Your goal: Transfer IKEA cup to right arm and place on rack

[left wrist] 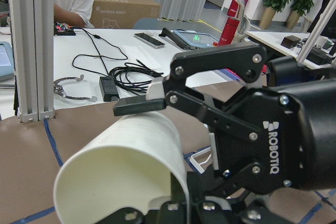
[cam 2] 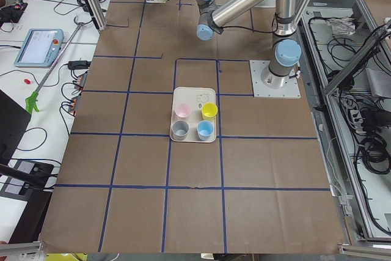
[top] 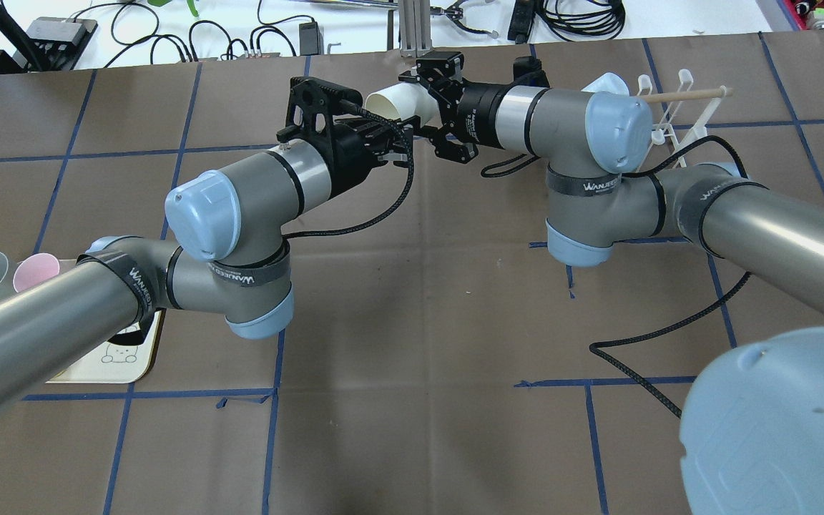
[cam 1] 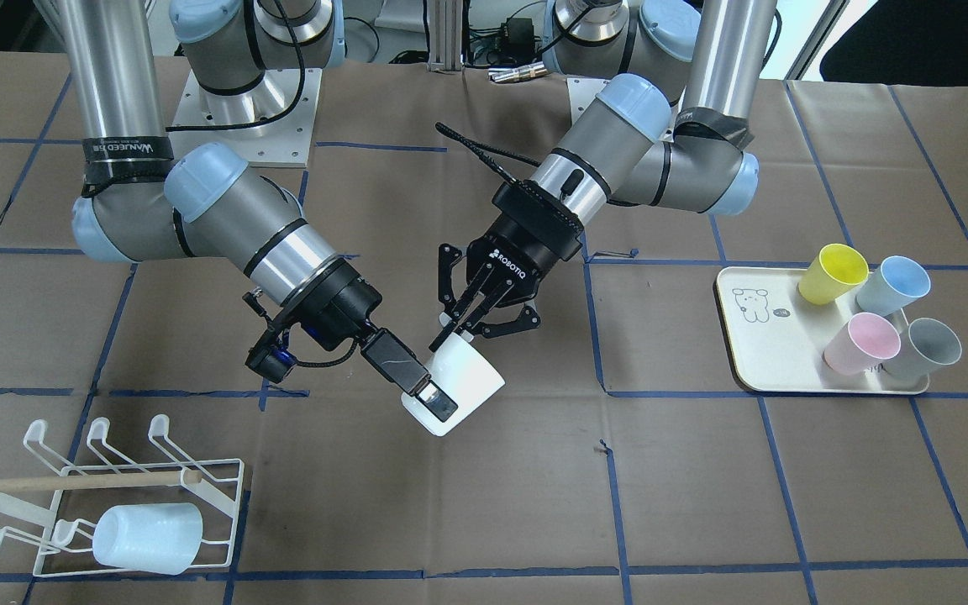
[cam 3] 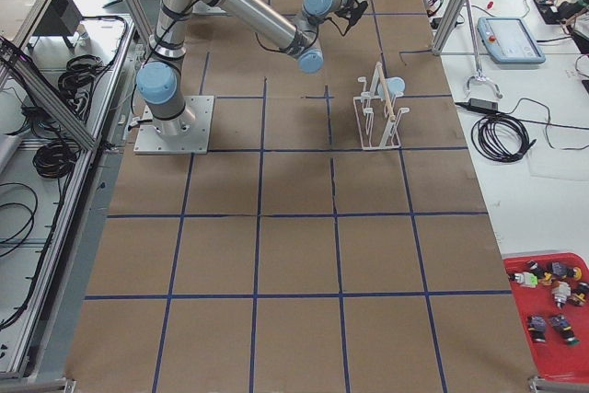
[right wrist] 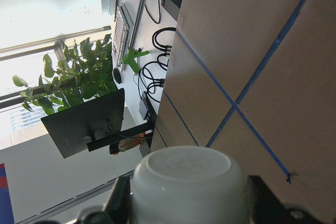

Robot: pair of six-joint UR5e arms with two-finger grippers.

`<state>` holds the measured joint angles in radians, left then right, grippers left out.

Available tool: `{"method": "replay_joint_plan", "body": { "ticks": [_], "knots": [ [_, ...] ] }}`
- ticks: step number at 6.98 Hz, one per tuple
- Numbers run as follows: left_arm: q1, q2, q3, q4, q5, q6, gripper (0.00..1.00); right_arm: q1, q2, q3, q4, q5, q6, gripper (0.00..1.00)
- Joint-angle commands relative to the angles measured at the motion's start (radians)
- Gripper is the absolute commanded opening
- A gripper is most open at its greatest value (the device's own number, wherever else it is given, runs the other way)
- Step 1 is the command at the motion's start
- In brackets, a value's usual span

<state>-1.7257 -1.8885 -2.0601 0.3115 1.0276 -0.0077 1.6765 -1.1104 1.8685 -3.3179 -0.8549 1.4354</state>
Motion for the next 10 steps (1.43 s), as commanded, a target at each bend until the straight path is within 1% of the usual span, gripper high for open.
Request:
{"method": "replay_joint_plan", "body": {
  "ticks": [1,2,3,4,5,6,7,8,9,10],
  "knots": [
    [0.000,0.002,0.000,0.000,0.005,-0.002,0.12,0.000,-0.003,0.000,0.000,0.008,-0.001,0.61],
    [0.000,0.005,0.002,0.001,0.008,0.000,0.25,0.000,-0.002,0.001,0.000,0.008,-0.001,0.58],
    [0.000,0.003,0.005,0.003,0.009,0.000,0.57,0.000,-0.003,0.000,0.000,0.008,-0.001,0.56],
    [0.000,0.009,0.005,0.003,0.006,0.000,0.83,-0.001,-0.003,0.001,0.000,0.010,-0.001,0.56],
    [0.000,0.012,0.002,0.003,0.003,0.000,0.95,-0.001,-0.005,0.001,0.000,0.010,-0.001,0.55],
    [0.005,0.032,-0.008,0.001,0.002,-0.002,0.98,-0.001,-0.005,0.001,0.000,0.010,-0.001,0.52],
    [0.014,0.057,-0.021,-0.012,0.006,-0.002,0.99,0.000,-0.008,0.000,0.000,0.010,-0.001,0.49],
    [0.017,0.075,-0.059,-0.012,0.008,0.000,0.99,-0.001,-0.008,-0.002,0.000,0.013,-0.001,0.41],
    [0.058,0.115,-0.098,-0.018,0.006,-0.002,0.99,-0.007,-0.009,-0.008,-0.002,0.010,-0.003,0.38],
    [0.114,0.177,-0.135,-0.079,-0.001,0.000,0.99,-0.029,-0.011,-0.021,-0.006,0.005,-0.007,0.30]
  ]
}}
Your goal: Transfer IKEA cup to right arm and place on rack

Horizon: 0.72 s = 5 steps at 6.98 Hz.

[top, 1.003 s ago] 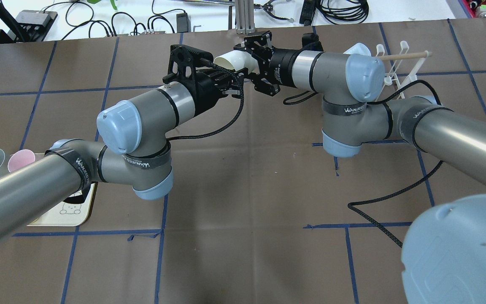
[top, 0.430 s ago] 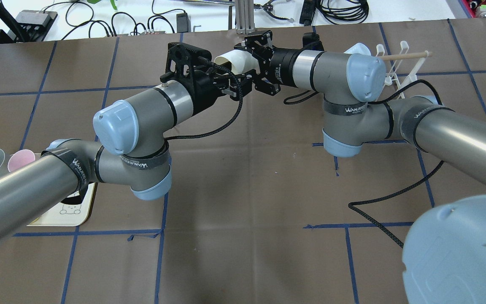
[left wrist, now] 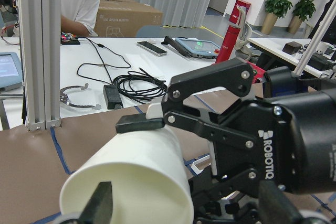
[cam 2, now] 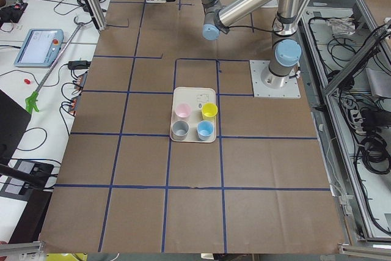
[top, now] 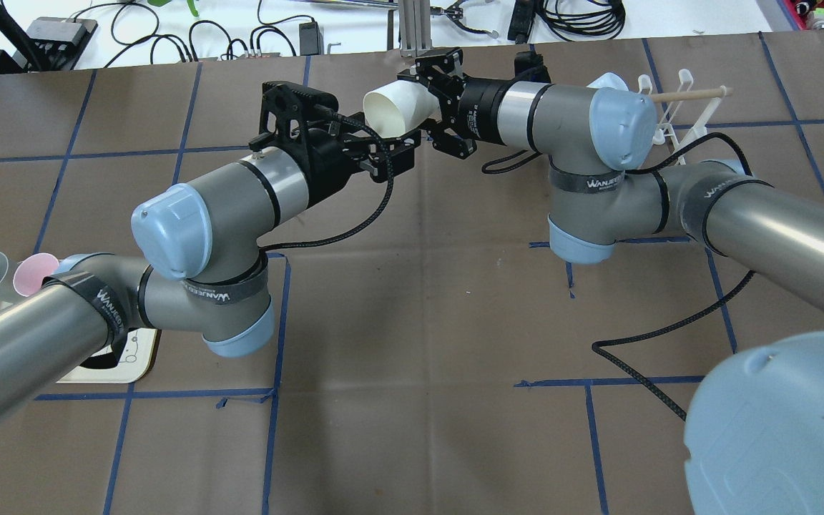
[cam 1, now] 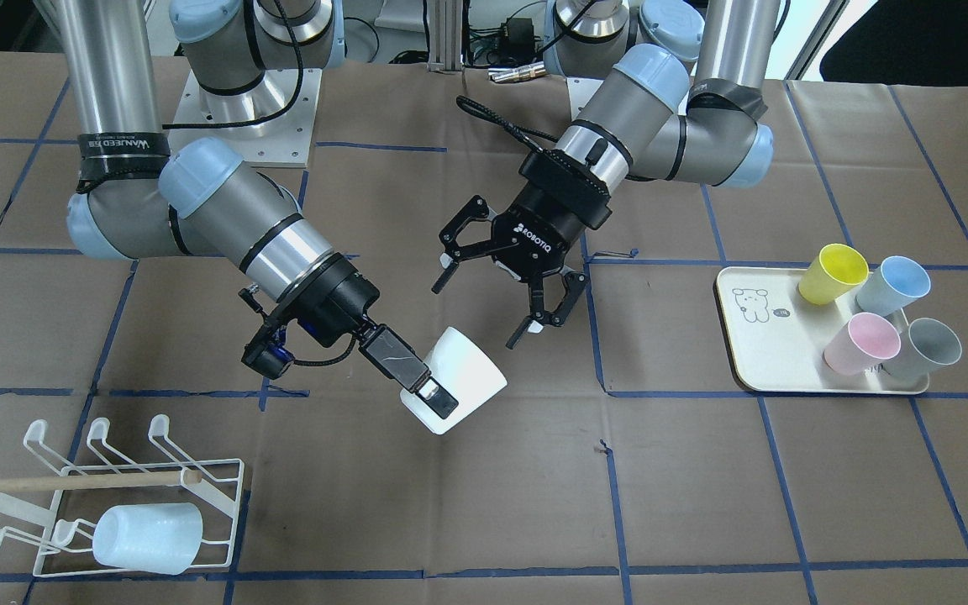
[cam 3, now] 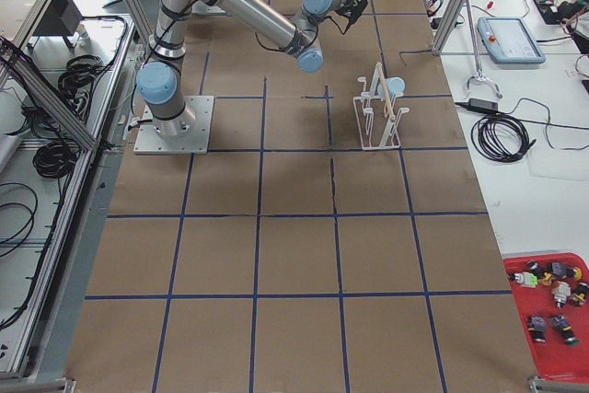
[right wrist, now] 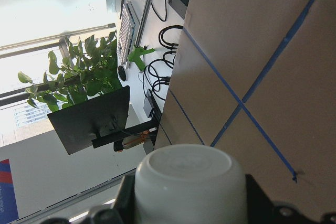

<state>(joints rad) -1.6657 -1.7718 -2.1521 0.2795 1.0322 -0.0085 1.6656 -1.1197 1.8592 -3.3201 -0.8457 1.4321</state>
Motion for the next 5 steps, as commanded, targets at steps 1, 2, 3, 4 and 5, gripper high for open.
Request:
{"method": "replay_joint_plan", "body": {
  "ticks": [1,2,3,4,5],
  "knots": [
    [0.087,0.145,-0.060,-0.183,0.002,0.002,0.99,-0.050,-0.005,-0.031,-0.007,-0.010,-0.046,0.28],
    [0.116,0.238,-0.051,-0.392,0.006,0.010,0.99,-0.090,-0.023,-0.038,-0.009,-0.012,-0.140,0.27],
    [0.170,0.330,-0.033,-0.624,0.023,0.018,0.99,-0.137,-0.038,-0.038,-0.006,-0.012,-0.250,0.24],
    [0.199,0.386,0.006,-0.819,0.029,0.018,0.99,-0.171,-0.046,-0.032,-0.007,-0.012,-0.383,0.24],
    [0.198,0.394,0.079,-1.002,0.123,0.018,0.99,-0.203,-0.048,-0.029,-0.009,-0.047,-0.500,0.24]
  ]
}}
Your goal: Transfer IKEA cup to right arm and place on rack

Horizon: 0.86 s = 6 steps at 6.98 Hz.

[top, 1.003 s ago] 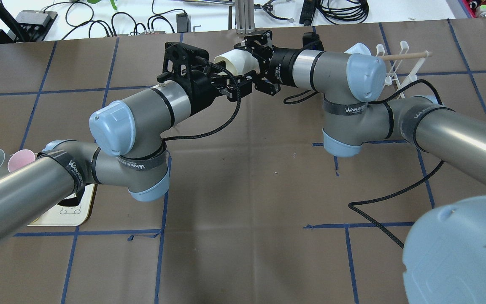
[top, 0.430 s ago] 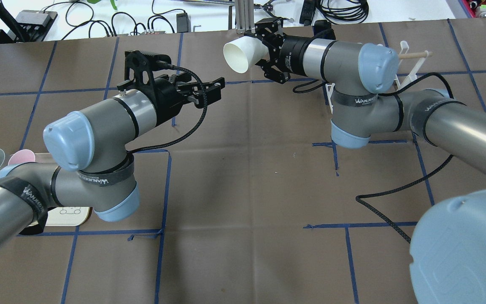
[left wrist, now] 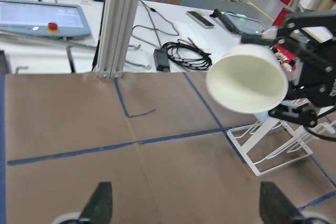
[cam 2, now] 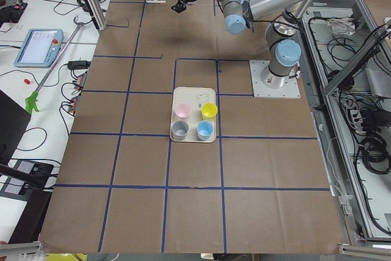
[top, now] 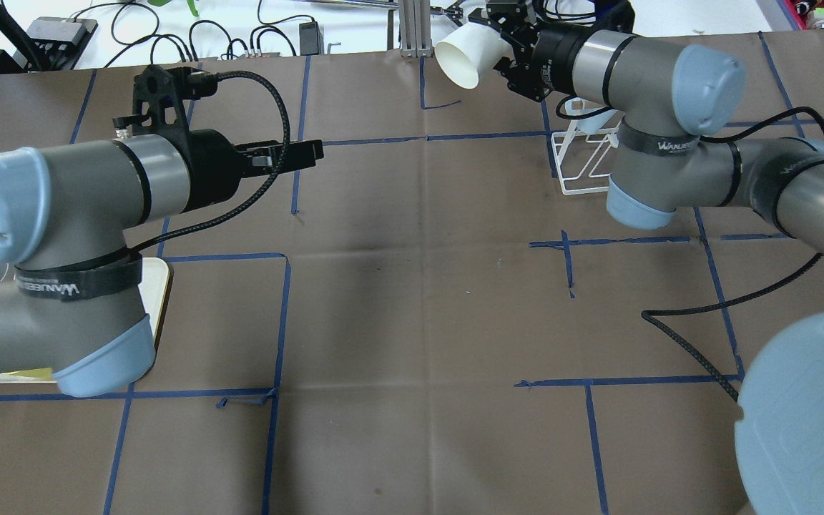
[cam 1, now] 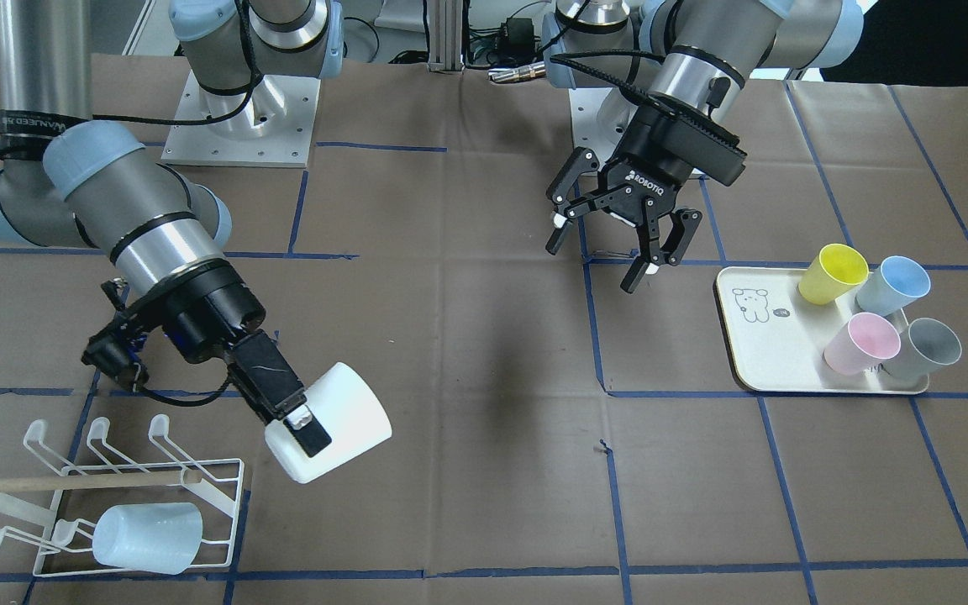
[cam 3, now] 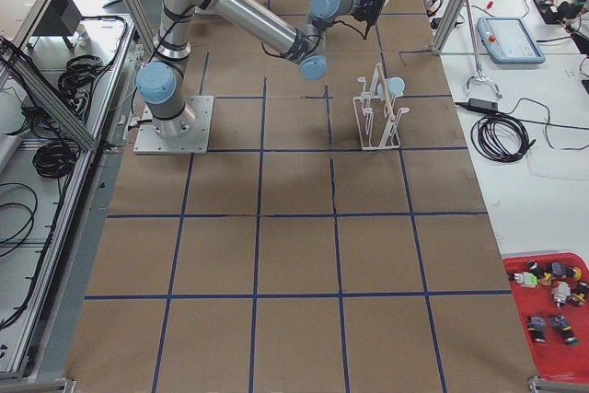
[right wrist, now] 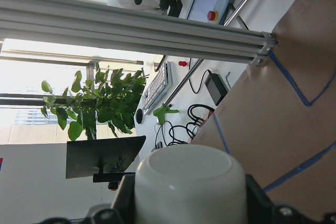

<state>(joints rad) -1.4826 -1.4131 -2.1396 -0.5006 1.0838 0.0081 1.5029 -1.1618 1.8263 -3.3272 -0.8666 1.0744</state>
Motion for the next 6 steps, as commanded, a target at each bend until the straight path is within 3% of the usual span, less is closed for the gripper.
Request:
{"method": "replay_joint_plan", "body": {
  "ticks": [1,3,5,6],
  "knots": [
    [0.005,0.017,0.183,-0.421,0.164,-0.010,0.99,-0.070,-0.013,0.010,-0.006,-0.079,-0.260,0.21],
    [0.004,-0.021,0.378,-0.786,0.211,-0.033,0.98,-0.139,-0.012,0.024,-0.114,-0.206,-0.565,0.21],
    [-0.103,-0.096,0.510,-0.912,0.434,-0.036,0.98,-0.176,0.008,0.025,-0.315,-0.320,-0.783,0.21],
    [-0.154,-0.139,0.579,-0.956,0.499,-0.037,0.99,-0.187,0.034,0.028,-0.399,-0.366,-0.851,0.21]
  ]
}}
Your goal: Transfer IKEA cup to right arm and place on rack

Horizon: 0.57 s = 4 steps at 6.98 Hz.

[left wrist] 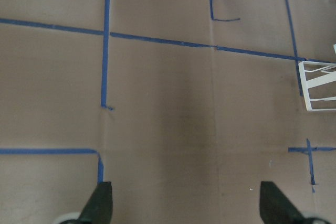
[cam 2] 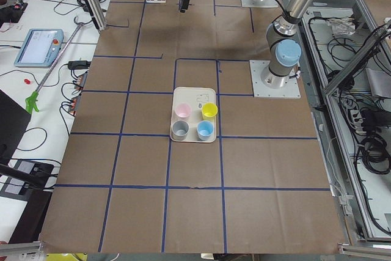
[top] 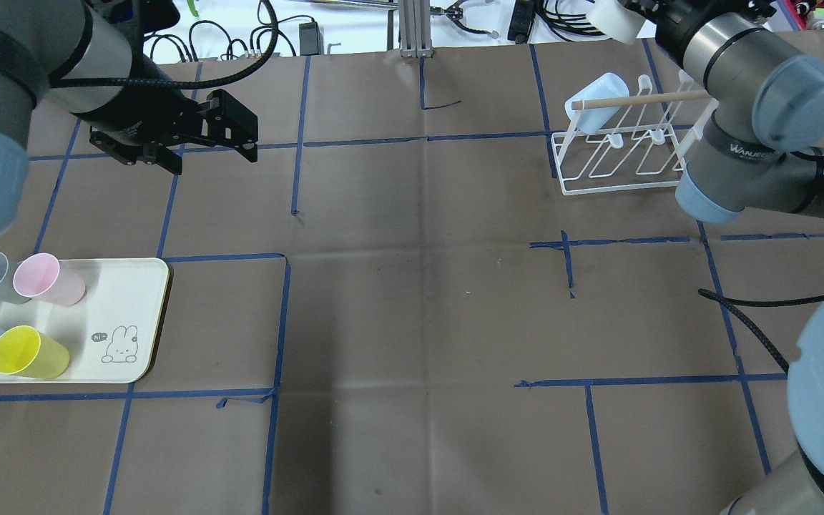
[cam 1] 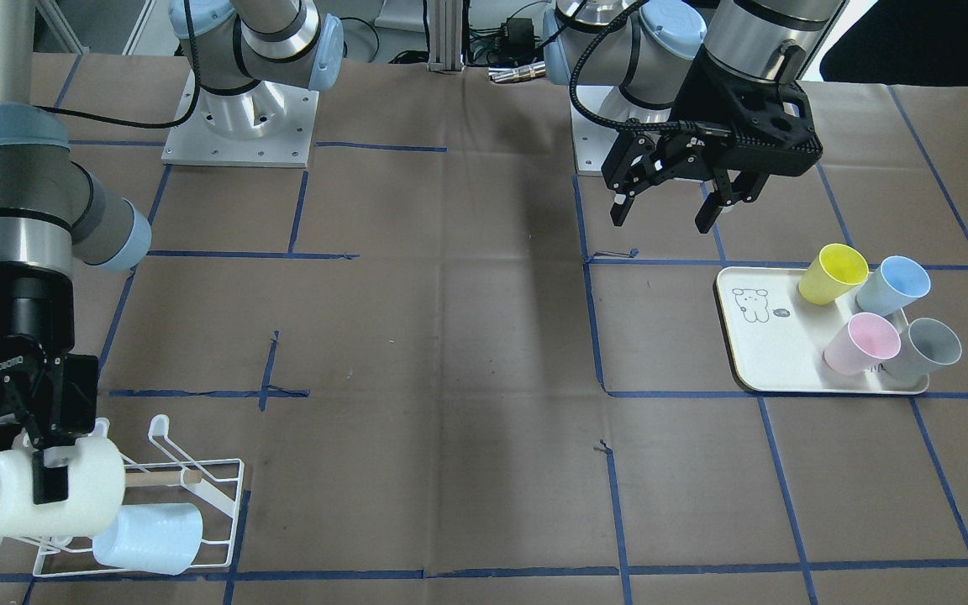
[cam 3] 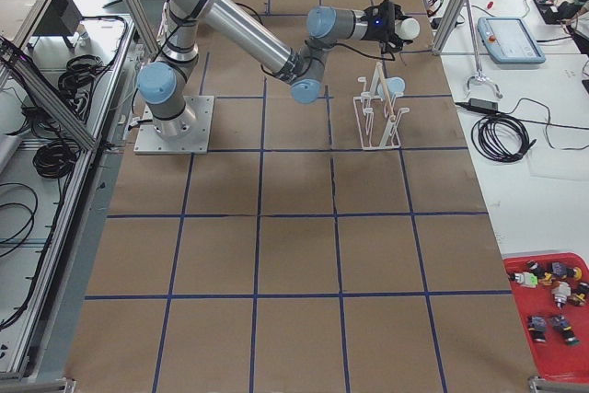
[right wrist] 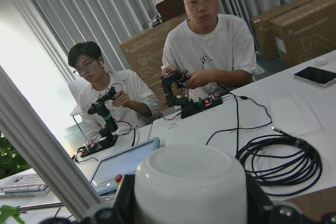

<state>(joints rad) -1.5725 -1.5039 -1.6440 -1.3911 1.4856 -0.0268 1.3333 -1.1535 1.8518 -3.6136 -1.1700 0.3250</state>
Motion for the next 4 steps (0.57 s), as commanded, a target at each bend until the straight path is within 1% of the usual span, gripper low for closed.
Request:
{"method": "replay_joint_plan", "body": {
  "ticks": [1,2,4],
  "knots": [
    [-0.066,-0.077,0.128,-0.087,0.099,-0.001,0.99,-0.046,0.070,0.022,-0.245,-0.079,-0.145,0.21],
    [-0.066,-0.078,0.103,-0.082,0.101,0.010,0.99,-0.092,0.104,0.024,-0.290,-0.077,-0.183,0.21],
    [-0.057,-0.068,0.064,-0.060,0.101,0.083,0.99,-0.143,0.129,0.024,-0.289,-0.066,-0.347,0.21]
  ]
}}
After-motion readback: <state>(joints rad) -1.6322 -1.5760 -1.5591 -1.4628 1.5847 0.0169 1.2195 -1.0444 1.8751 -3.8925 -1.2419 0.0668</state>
